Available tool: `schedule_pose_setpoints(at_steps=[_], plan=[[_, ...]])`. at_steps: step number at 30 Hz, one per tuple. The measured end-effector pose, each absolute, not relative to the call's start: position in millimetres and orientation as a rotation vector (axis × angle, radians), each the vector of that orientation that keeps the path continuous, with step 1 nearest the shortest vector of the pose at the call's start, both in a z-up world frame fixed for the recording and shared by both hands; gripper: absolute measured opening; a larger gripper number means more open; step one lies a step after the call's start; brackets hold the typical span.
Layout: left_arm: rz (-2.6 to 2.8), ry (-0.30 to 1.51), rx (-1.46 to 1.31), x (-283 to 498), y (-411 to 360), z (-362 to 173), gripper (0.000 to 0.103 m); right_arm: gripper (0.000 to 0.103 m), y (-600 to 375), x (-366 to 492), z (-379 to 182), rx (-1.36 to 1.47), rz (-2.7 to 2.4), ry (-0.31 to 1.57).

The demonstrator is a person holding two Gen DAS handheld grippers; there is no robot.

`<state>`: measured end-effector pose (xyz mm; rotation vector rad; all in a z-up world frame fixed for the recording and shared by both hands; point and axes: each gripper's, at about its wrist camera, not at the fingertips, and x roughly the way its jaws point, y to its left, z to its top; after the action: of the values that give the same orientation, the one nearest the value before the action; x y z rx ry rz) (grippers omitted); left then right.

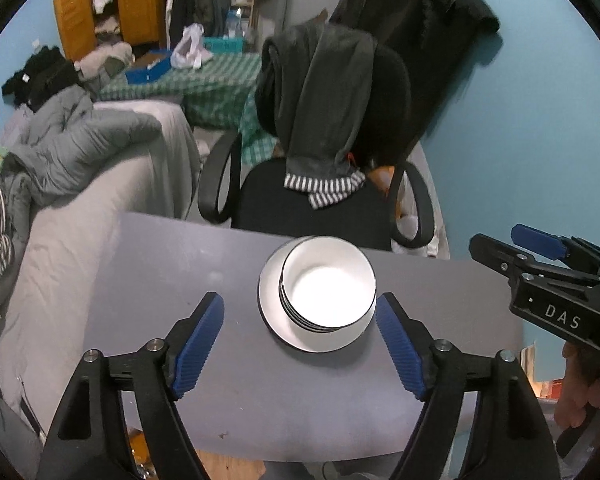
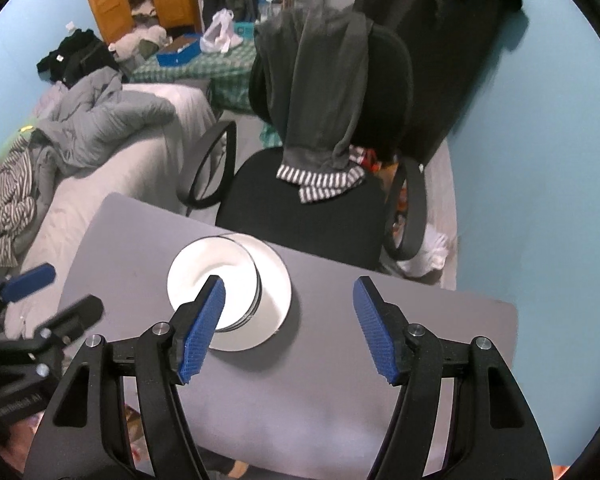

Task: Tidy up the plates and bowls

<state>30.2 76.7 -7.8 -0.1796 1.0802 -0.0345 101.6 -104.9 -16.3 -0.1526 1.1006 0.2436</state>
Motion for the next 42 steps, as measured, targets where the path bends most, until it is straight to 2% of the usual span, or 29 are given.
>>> schedule_pose_setpoints(at_steps=[14,42], plan=[[-0.072,0.946,-0.143,1,87,32,0.081,0.066,-109,64,28,-0.148,0.187,0.957],[-0.079,0.975,-0.107,-8,70,28,0.081,0.066,-120,51,12,-0.087,0.154,1.024]])
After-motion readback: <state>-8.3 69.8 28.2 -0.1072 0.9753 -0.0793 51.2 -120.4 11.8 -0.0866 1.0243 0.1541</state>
